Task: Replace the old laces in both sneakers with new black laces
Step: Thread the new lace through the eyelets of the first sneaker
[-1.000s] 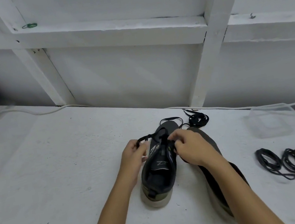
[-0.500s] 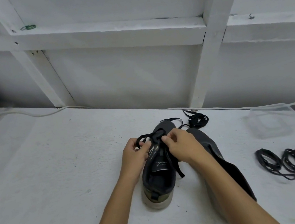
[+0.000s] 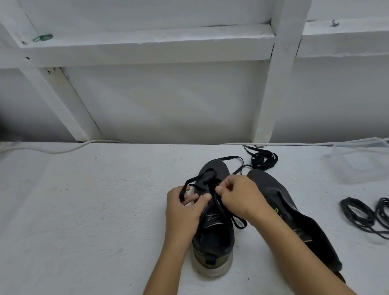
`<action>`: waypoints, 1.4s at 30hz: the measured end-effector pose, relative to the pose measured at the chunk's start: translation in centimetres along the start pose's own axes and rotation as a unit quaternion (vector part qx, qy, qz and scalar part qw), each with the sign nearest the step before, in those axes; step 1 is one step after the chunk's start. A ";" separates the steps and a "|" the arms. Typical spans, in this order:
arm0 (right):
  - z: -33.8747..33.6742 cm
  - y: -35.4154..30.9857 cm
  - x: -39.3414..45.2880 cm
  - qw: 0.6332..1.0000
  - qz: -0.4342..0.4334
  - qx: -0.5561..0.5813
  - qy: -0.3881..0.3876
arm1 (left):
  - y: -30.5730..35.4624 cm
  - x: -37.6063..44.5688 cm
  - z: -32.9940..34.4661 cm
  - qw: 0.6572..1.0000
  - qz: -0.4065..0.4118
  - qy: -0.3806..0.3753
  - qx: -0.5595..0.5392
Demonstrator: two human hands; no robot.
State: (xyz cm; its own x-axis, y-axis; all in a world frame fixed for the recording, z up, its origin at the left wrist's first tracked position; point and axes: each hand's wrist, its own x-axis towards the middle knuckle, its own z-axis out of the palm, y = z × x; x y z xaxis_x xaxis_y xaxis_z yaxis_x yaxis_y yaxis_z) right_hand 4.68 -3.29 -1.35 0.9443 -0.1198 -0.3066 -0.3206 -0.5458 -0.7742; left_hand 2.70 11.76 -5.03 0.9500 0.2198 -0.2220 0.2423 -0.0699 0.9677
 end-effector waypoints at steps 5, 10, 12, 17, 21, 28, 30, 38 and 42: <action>-0.2 0.5 0.1 0.999 0.019 0.026 0.023 | 0.1 0.5 -0.1 1.000 -0.003 -0.006 0.012; -0.4 1.4 -0.4 0.999 0.029 0.000 0.022 | 0.4 0.4 0.2 0.998 0.019 -0.011 0.058; -0.6 1.4 -0.7 0.999 0.014 -0.040 0.008 | 0.7 0.4 0.2 0.997 0.024 -0.015 0.067; -1.2 1.3 -0.6 0.999 0.021 -0.037 -0.027 | 1.1 0.1 0.5 0.997 0.011 -0.028 0.077; -2.2 1.0 -0.7 0.991 0.022 -0.111 -0.069 | 0.9 0.2 1.0 0.994 0.012 -0.006 0.104; -4.6 -0.6 -0.7 0.993 -0.019 -0.096 -0.073 | 1.0 0.0 1.1 0.994 0.005 0.005 0.106; -4.1 -0.6 -0.5 0.990 -0.045 -0.135 -0.010 | 1.0 -0.1 1.0 0.995 0.002 0.006 0.102; -1.1 0.2 -0.7 0.983 -0.046 -0.179 -0.018 | 1.0 -0.1 0.8 0.995 -0.008 0.002 0.095; -1.0 0.3 -0.4 0.977 -0.053 -0.206 -0.016 | 1.1 -0.2 0.9 0.995 -0.005 0.004 0.099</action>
State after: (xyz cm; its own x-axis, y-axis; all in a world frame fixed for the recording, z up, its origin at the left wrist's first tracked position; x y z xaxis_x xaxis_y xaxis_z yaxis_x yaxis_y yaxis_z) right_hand 4.25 -4.25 -0.92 0.9656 -0.0232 -0.2589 -0.1584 -0.8423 -0.5153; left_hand 2.97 10.81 -4.05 0.9456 0.2295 -0.2306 0.2875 -0.2579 0.9224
